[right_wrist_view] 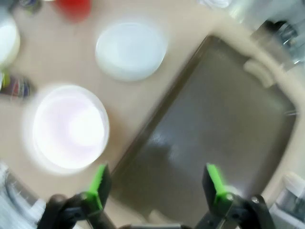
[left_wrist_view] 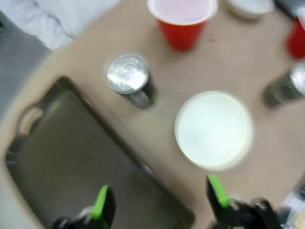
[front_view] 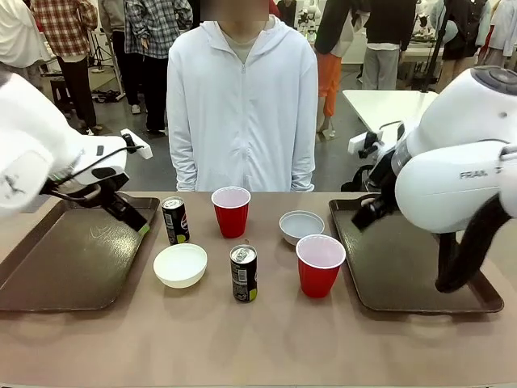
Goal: Prepare tableware on both trays.
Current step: Pick up a Picnic Bowl from the table and place it on a Handle tray.
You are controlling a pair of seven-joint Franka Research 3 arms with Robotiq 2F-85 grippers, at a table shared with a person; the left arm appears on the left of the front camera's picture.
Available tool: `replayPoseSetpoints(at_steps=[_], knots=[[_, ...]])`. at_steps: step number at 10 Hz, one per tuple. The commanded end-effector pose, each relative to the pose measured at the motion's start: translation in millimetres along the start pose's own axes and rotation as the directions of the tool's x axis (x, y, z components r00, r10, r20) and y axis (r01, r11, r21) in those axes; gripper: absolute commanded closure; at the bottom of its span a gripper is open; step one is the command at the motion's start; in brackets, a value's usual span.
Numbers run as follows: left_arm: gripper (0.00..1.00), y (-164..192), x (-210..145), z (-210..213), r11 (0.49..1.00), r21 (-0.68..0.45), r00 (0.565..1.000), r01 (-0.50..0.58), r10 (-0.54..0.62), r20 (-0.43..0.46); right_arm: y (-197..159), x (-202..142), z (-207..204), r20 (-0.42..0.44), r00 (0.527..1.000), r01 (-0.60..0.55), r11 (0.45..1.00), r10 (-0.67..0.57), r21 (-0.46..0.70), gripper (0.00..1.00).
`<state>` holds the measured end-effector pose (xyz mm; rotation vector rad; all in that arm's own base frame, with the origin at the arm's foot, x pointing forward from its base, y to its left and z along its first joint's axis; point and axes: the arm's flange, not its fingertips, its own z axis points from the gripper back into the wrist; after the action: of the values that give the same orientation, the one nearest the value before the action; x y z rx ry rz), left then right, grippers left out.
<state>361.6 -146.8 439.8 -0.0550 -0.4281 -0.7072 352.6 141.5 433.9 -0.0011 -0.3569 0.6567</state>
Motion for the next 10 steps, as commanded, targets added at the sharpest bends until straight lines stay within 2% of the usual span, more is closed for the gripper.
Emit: replayPoseSetpoints(at_steps=[1,2,4,5,6,8,9,10], knots=[[0.00,-19.9,-40.9,51.5,0.995,-0.084,0.993,0.058,-0.067,-0.097,38.4,-41.5,28.8,-0.194,0.974,-0.106,0.991,0.120,0.080,0.00],[0.00,-34.6,-53.0,66.9,0.995,-0.078,0.988,0.063,-0.073,-0.133,60.5,-58.5,29.7,-0.293,0.947,-0.120,0.991,0.132,0.060,0.00],[0.00,-40.4,-64.4,69.2,0.996,-0.076,0.977,0.040,-0.054,-0.205,78.4,-74.2,23.2,-0.347,0.931,-0.105,0.994,0.110,0.033,0.00],[0.00,-36.0,-64.7,61.7,0.999,-0.042,0.976,-0.008,-0.002,-0.216,74.6,-74.0,16.6,-0.352,0.932,-0.110,0.993,0.088,-0.042,0.00],[0.00,-35.4,-42.1,78.3,0.994,-0.095,0.980,0.057,-0.073,-0.184,68.6,-48.3,32.3,-0.348,0.929,-0.115,0.992,0.126,0.052,0.00],[0.00,-34.8,-46.3,80.2,0.996,-0.087,0.977,0.035,-0.052,-0.206,74.5,-49.9,33.9,-0.363,0.924,-0.121,0.992,0.122,0.027,0.00],[0.00,-19.0,-46.9,61.0,0.989,-0.139,0.981,-0.044,0.017,-0.192,62.7,-50.8,24.6,-0.309,0.942,-0.097,0.988,0.129,0.117,0.00],[0.00,1.6,-54.6,58.8,0.955,-0.270,0.985,-0.124,0.085,-0.151,37.8,-65.7,23.4,-0.262,0.962,-0.023,0.977,0.080,0.214,0.00]])
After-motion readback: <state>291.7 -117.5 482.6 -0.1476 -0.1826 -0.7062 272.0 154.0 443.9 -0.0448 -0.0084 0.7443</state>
